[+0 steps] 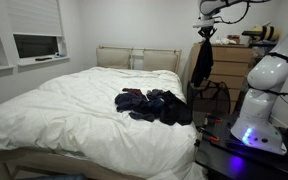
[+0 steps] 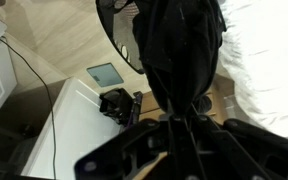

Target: Pick up the black cloth and put it in the laundry basket

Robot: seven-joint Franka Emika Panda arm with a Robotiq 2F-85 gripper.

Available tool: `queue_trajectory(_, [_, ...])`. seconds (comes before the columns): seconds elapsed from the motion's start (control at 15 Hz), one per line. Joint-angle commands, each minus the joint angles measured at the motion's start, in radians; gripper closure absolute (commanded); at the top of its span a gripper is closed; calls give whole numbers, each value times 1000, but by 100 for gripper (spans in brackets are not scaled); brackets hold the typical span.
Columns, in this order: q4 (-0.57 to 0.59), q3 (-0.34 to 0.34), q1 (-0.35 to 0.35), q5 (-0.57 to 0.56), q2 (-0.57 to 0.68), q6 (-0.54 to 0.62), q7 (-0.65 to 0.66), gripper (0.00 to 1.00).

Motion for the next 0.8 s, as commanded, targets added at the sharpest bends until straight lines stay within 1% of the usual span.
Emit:
queue_trajectory(0.0, [-1,-8,-32,-75,-11,7,142,98])
queue_trajectory(0.13, [-5,-19,-40,-123,-15,12,208,98])
queue_trajectory(0.33, [-6,-49,-42,-186,-9,23,264,98])
queue_trajectory(0.47, [-1,-73,-41,-209,2,29,285,98])
queue_trajectory(0.6, [0,-104,-40,-227,14,56,277,98])
queue_trajectory(0.73, [2,-137,-39,-218,28,92,262,98])
